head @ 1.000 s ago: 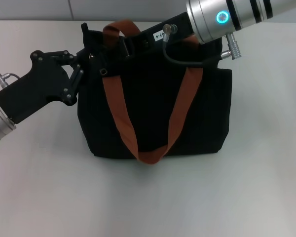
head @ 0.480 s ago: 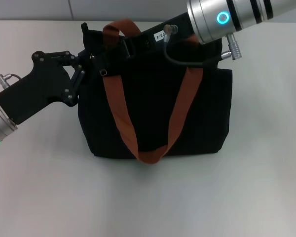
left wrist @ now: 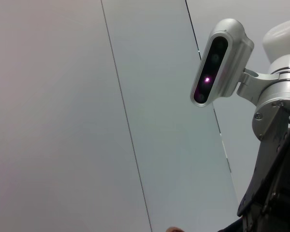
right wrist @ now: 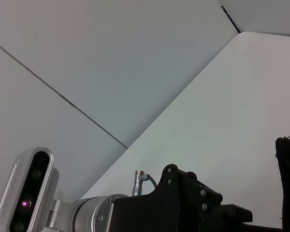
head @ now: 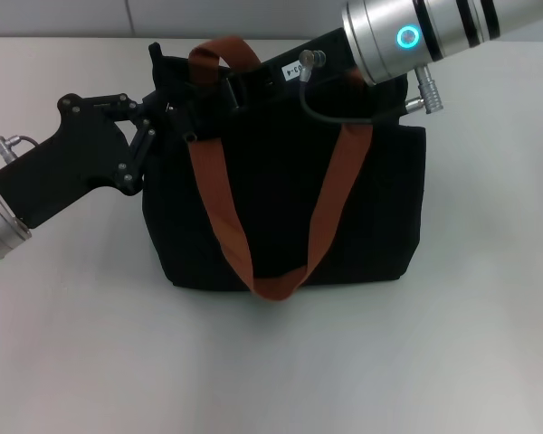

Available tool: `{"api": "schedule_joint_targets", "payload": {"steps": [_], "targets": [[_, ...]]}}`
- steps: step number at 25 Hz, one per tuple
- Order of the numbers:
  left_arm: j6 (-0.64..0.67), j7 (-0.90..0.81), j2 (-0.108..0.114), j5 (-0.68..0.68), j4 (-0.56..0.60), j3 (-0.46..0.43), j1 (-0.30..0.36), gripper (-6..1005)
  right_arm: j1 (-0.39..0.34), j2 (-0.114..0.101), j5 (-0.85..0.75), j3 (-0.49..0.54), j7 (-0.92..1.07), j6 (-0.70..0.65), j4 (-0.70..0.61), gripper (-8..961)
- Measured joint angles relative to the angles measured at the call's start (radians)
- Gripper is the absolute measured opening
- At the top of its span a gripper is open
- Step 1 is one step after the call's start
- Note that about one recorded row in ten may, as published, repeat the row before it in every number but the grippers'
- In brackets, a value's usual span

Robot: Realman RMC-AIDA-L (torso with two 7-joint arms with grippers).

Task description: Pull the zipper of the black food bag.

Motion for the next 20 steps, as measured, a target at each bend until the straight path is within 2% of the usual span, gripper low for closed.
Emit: {"api": "schedule_joint_targets", "payload": {"steps": [12,20], "targets": [[0.000,0.000,0.000,0.000,0.000,-0.002,0.001,25,0.000,0.001,0.000,-0.010,0.002,0.001,-0.001,93],[-0.002,0.000,0.000,-0.001,0.000,-0.002,-0.002,25,-0.002,0.002,0.001,-0.028,-0.008,0.028,-0.010,23]]}}
